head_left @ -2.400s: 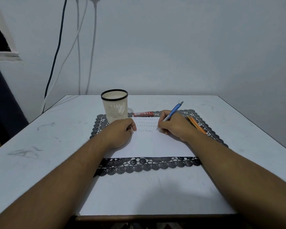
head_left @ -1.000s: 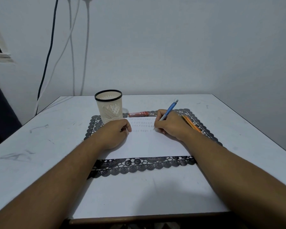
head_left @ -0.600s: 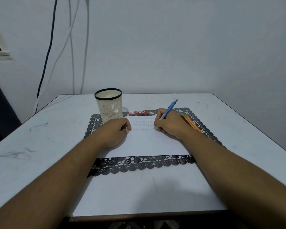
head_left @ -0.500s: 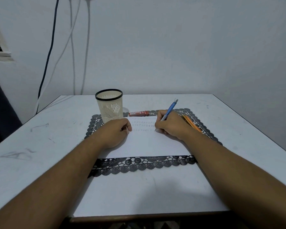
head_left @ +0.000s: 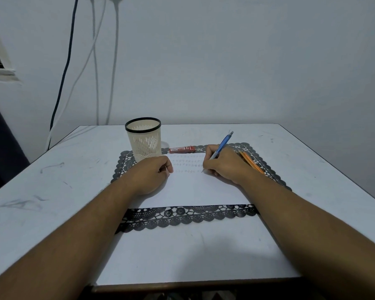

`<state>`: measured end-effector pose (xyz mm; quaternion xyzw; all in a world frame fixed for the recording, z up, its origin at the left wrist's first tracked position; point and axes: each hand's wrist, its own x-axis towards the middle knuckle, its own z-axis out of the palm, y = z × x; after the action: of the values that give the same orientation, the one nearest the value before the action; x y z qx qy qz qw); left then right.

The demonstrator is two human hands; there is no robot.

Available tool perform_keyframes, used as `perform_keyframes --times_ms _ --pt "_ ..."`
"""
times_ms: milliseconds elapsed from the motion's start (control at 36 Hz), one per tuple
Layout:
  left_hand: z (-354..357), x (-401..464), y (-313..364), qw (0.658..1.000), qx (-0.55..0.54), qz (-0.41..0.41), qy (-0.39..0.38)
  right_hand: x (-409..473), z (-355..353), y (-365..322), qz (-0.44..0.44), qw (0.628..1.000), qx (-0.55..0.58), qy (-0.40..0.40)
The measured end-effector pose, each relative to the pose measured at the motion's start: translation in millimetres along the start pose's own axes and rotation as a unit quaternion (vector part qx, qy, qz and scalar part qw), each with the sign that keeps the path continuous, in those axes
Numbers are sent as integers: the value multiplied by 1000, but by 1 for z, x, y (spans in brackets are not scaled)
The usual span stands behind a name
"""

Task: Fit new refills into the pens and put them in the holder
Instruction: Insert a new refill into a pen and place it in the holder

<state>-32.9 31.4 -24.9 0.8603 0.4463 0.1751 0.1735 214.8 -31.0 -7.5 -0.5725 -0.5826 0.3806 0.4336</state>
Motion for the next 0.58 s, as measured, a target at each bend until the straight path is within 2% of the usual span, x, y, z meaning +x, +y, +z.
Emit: perform_keyframes --times_ms 167,583 --pt "0 1 0 1000 -4 1 0 3 -6 6 8 999 24 39" --pt "-1 -1 2 1000 -3 1 -2 4 -7 8 25 999 4 26"
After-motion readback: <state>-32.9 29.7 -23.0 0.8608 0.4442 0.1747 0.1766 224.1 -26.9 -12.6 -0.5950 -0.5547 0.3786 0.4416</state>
